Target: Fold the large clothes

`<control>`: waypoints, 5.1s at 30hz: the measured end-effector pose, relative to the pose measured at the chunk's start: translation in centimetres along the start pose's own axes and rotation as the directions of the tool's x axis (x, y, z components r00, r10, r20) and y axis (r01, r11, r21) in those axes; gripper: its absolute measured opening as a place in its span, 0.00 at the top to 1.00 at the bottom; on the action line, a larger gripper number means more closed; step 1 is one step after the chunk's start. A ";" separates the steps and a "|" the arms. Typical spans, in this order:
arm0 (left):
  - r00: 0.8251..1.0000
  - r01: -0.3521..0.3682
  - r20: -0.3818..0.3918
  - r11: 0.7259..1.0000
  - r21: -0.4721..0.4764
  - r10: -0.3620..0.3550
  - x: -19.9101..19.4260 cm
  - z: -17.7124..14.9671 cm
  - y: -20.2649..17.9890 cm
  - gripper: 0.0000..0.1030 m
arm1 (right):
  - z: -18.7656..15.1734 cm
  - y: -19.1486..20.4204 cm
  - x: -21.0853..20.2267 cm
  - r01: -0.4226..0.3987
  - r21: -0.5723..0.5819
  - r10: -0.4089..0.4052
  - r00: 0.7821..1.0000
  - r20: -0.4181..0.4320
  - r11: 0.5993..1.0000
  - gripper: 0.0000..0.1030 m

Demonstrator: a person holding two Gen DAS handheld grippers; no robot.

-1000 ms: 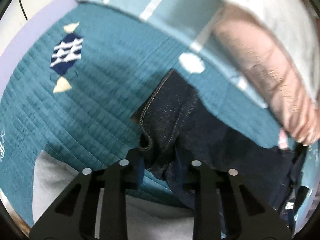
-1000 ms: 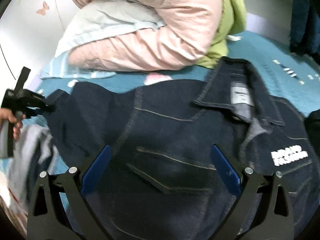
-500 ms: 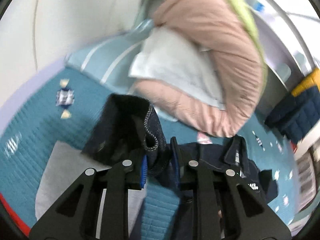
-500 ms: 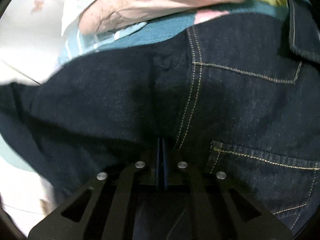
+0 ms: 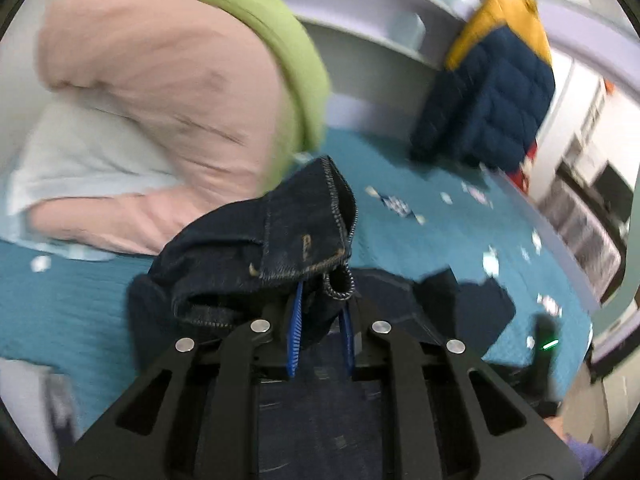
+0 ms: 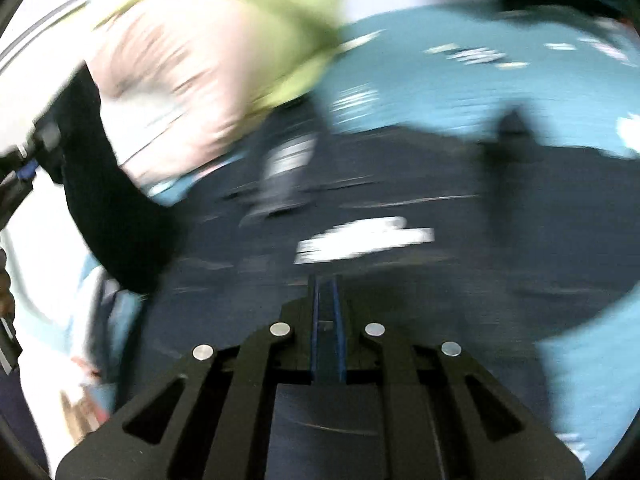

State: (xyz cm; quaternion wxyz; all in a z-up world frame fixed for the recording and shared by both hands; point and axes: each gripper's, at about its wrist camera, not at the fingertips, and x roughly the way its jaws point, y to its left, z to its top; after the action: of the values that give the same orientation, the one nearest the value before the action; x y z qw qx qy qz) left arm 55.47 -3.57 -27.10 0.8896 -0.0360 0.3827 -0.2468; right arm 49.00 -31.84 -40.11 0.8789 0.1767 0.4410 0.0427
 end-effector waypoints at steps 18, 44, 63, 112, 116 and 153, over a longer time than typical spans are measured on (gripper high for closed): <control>0.963 0.004 -0.268 0.996 0.092 0.021 17.6 -8.1 -11.0 0.67 | -4.0 -27.6 -4.6 -0.005 0.703 -0.157 0.974 0.165 0.711 0.60; 0.937 0.147 -0.321 0.989 0.004 -0.138 19.4 -9.8 -14.2 0.54 | 5.5 -13.9 -11.7 -0.275 0.230 0.111 0.832 0.544 0.934 0.97; 0.952 -0.274 -0.195 0.941 -0.198 0.236 0.1 -9.7 12.8 0.44 | 0.9 15.5 12.0 -0.226 -0.158 0.220 0.974 -0.053 0.961 0.88; 0.862 -0.314 -0.489 0.896 -0.315 0.130 15.8 -3.8 22.8 0.27 | 10.5 -10.7 13.0 -0.012 0.343 0.082 0.978 -0.190 0.939 0.49; 0.861 -0.310 -0.494 0.893 -0.326 0.119 17.2 -3.7 23.5 0.22 | 11.2 -10.7 13.8 -0.076 0.351 0.142 0.976 -0.167 0.933 0.41; 0.967 -0.203 -0.194 0.958 -0.200 0.165 0.4 -2.7 15.0 0.91 | 9.3 -3.6 -3.9 -0.290 0.147 0.287 0.957 0.042 0.946 0.93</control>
State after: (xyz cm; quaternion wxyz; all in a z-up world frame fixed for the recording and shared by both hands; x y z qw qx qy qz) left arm 60.00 9.72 -33.03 0.8621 -0.0756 0.4861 -0.1214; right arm 53.69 -38.64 -33.28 0.8516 0.3060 0.4036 0.1352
